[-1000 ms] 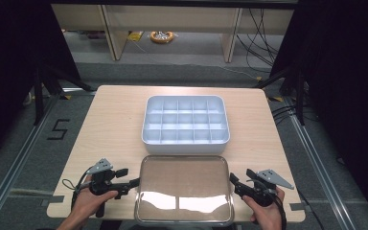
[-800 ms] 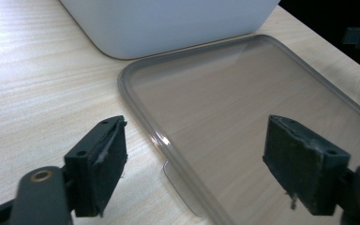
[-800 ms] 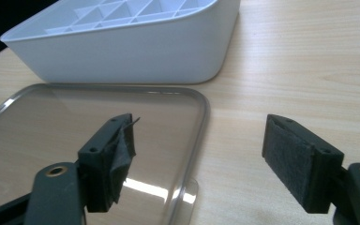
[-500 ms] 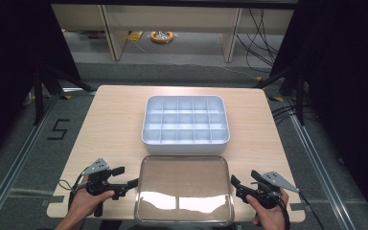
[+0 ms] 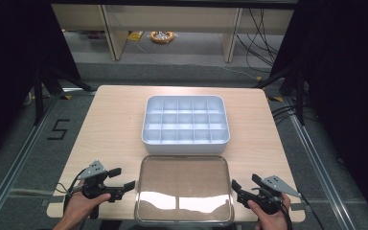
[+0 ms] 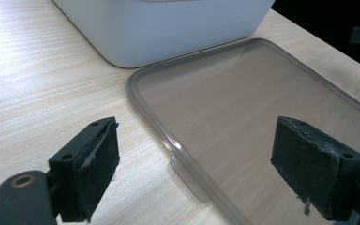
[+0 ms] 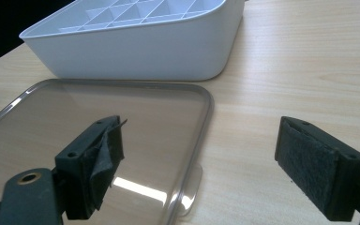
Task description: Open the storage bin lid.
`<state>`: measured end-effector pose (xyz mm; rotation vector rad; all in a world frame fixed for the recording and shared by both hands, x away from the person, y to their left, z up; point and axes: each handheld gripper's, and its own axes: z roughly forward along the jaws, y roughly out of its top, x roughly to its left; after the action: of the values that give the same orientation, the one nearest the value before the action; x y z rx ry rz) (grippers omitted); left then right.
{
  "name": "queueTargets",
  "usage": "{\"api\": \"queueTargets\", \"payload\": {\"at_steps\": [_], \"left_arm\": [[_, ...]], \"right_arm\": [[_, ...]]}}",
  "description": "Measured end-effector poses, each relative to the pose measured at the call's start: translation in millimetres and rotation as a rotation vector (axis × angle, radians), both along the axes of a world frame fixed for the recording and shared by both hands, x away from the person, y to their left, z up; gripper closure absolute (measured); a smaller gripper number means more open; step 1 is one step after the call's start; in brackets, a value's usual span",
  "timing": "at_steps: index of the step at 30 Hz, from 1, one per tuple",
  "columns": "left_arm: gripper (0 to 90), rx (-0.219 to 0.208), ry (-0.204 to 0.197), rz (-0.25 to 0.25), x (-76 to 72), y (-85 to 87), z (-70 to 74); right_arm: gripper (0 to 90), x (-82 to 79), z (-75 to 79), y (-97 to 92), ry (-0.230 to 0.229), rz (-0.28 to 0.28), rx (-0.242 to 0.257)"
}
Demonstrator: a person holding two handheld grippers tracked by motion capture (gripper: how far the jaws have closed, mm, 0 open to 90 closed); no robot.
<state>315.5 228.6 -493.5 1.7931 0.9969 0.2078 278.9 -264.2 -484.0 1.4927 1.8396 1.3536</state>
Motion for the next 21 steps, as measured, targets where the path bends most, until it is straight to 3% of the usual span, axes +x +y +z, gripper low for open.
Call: {"api": "queueTargets", "payload": {"at_steps": [1,2,3,4,6,10,11,12,13,14,15,16,17,18,21], "left_arm": [[14.5,-0.003,-0.003,0.004,-0.7,0.0,0.3],[14.5,0.009,-0.007,-0.011,-0.9,2.0,0.6],[14.5,0.006,-0.008,0.001,-1.7,1.5,0.6],[14.6,0.009,-0.009,-0.004,-1.9,2.4,0.6],[14.6,0.004,-0.004,-0.003,-3.2,2.8,0.6],[14.6,-0.005,-0.006,0.002,-6.7,2.0,0.6],[14.6,0.000,-0.004,0.001,-7.6,2.2,0.9],[14.6,0.003,-0.008,0.001,-8.5,2.3,0.8],[14.7,0.001,-0.008,-0.001,-9.3,2.4,0.9],[14.7,0.007,-0.009,0.003,-10.5,2.6,1.2],[14.7,0.004,-0.011,-0.002,-11.0,2.9,1.1],[14.7,0.010,-0.018,-0.006,-12.0,3.5,1.3],[14.7,0.013,-0.020,-0.010,-12.5,4.0,1.4],[14.7,-0.006,-0.016,0.003,-14.3,2.9,1.4],[14.8,-0.005,-0.015,0.013,-17.0,3.8,1.6]], "right_arm": [[16.5,-1.3,0.7,-1.5,-0.003,-0.014,-0.028],[16.5,-4.2,1.2,0.3,0.024,-0.027,0.002],[16.5,-3.7,0.5,-2.9,-0.007,0.001,-0.024],[16.5,-5.6,0.2,-1.1,0.008,-0.025,-0.006],[16.5,-7.1,-0.1,-4.8,-0.008,-0.004,-0.031],[16.5,-13.5,1.2,-4.4,0.010,-0.009,-0.012],[16.5,-13.7,0.3,-4.9,-0.007,-0.008,-0.015],[16.5,-15.1,0.9,-5.5,-0.001,-0.014,-0.032],[16.5,-18.1,1.8,-3.6,0.019,-0.030,-0.001],[16.5,-19.4,2.2,-4.7,0.020,-0.030,-0.009],[16.5,-17.7,0.1,-5.9,-0.016,-0.015,-0.028],[16.5,-20.4,0.9,-4.2,0.012,-0.028,-0.003],[16.5,-20.3,0.8,-5.7,-0.008,-0.010,-0.019],[16.5,-21.0,0.8,-5.7,-0.010,-0.007,-0.016],[16.5,-24.9,2.2,-6.4,-0.005,-0.019,-0.040]]}}
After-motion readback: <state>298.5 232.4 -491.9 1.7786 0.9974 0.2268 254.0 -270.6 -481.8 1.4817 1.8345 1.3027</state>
